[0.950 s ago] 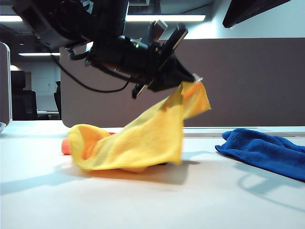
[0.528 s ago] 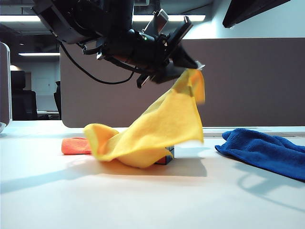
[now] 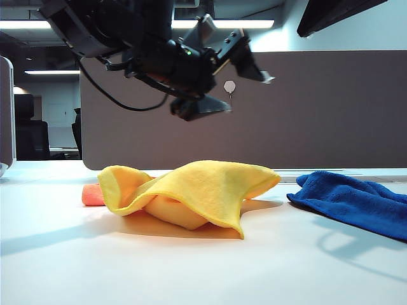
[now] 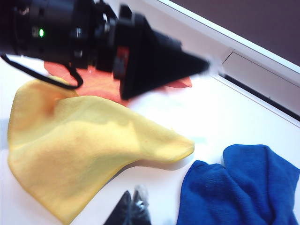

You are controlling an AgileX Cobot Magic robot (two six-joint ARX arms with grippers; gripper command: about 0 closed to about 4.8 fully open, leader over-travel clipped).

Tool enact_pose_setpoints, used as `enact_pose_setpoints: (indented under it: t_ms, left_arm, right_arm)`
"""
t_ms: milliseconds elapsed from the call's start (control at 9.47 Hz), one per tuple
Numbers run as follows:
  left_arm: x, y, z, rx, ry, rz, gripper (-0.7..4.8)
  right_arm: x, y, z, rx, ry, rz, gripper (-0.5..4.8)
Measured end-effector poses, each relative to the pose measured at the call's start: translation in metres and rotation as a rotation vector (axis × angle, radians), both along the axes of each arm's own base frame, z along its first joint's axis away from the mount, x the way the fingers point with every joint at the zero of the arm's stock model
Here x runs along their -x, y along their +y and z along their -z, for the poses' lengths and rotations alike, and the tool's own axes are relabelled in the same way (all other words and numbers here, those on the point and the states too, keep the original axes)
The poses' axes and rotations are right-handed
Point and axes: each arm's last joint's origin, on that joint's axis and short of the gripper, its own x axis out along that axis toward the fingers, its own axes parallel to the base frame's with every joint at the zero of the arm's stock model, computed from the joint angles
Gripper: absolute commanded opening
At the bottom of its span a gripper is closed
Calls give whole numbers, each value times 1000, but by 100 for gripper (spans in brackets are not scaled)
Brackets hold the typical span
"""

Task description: Pick up a rag that is the same color as the top surface of the Rubik's Cube and cover the cube with it.

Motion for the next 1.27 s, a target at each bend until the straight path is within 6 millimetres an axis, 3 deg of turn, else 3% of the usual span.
enact_pose_setpoints:
  t_ms: [106,211,317,422,633,739,845,950,1161,1267]
  left_arm:
    - [-9,19,-7,-5,-21,-74,479]
    - [-12,25,-12,0,-29,-94,426]
    - [-18,48,-26,-1,-52,-149,330]
    - [-18,83,-55,-33,-130,-224,330]
    - [-14,108,-72,-68,-152,-278,330]
    - [-11,119,-79,-81,-145,-302,-4]
    - [9,164,-101,-221,-99,-389,-6]
    - [21,171,-107,-311,-109,-380,-5]
    - [46,181,-118,-462,-81,-453,-6]
    - [50,182,-118,-486,-70,-465,-5]
  right_arm:
    - [-2,-1,-3,0,-46,53,-5]
    - [-3,-1,-5,-3,-67,72,-5]
    - [-8,-4,-10,-33,-108,111,-5]
    - [-14,-17,-19,-109,-171,197,-5]
    - [-19,-28,-24,-135,-210,253,-5]
    - [-20,-35,-27,-146,-226,275,-5]
    - [-16,-84,-40,-228,-342,324,-5]
    - [-4,-102,-38,-243,-389,333,-5]
    - [20,-106,-40,-269,-415,239,-5]
    - [24,-106,-42,-271,-428,237,-5]
